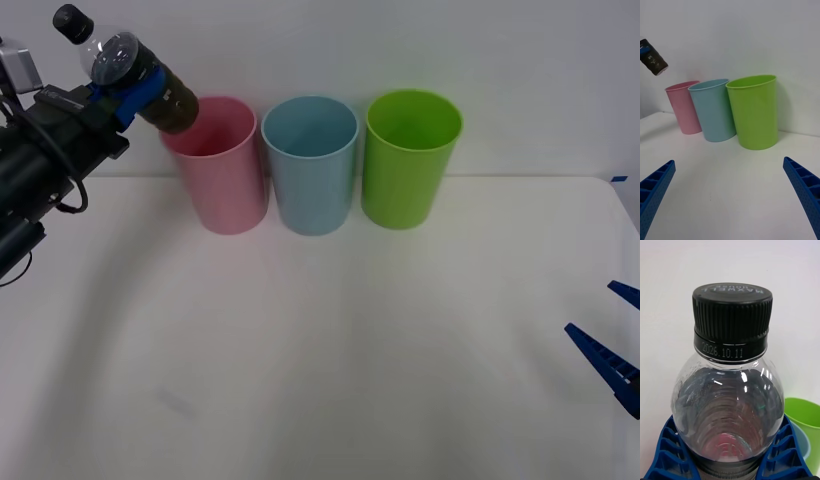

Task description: Grasp the object on the table and drop it into the matching bin: aluminum can to the light blue bin, PET bottle to the pink bin.

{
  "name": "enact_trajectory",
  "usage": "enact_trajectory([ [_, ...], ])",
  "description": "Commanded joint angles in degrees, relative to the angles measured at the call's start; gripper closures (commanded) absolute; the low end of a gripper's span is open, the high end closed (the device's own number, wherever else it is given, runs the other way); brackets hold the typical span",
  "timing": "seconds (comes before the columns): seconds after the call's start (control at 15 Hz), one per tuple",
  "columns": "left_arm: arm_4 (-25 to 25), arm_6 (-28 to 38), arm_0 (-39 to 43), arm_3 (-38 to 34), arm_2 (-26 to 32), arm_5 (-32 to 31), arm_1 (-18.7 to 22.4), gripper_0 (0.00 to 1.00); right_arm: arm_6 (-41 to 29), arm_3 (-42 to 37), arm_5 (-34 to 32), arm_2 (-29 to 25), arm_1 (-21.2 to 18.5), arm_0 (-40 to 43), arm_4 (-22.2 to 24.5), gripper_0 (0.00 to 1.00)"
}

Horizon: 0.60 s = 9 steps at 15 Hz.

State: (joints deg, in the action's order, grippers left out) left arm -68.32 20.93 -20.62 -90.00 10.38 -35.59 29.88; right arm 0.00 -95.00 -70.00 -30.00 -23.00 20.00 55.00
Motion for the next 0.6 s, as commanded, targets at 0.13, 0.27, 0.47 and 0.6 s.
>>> enact_trajectory([
  [0.13, -4.9, -1.0, -7.4, 8.1, -1.3, 0.0, -0.1, 1.0, 0.0, 0.0, 0.0, 0.0, 0.0, 0.0, 0.0, 0.0],
  [0.27, -7.0, -1.6, -11.6, 12.7, -2.6, 0.0, -0.1, 1.0, 0.0, 0.0, 0.0, 0.0, 0.0, 0.0, 0.0, 0.0],
  [0.47, -11.3, -2.4, -17.4, 19.1, -3.9, 0.1, -0.8, 1.0, 0.0, 0.0, 0.0, 0.0, 0.0, 0.0, 0.0, 0.0],
  [0.6, -14.0, -2.7, -19.9, 22.0, -3.8, 0.1, -1.8, 1.0, 0.0, 0.0, 0.0, 0.0, 0.0, 0.0, 0.0, 0.0],
])
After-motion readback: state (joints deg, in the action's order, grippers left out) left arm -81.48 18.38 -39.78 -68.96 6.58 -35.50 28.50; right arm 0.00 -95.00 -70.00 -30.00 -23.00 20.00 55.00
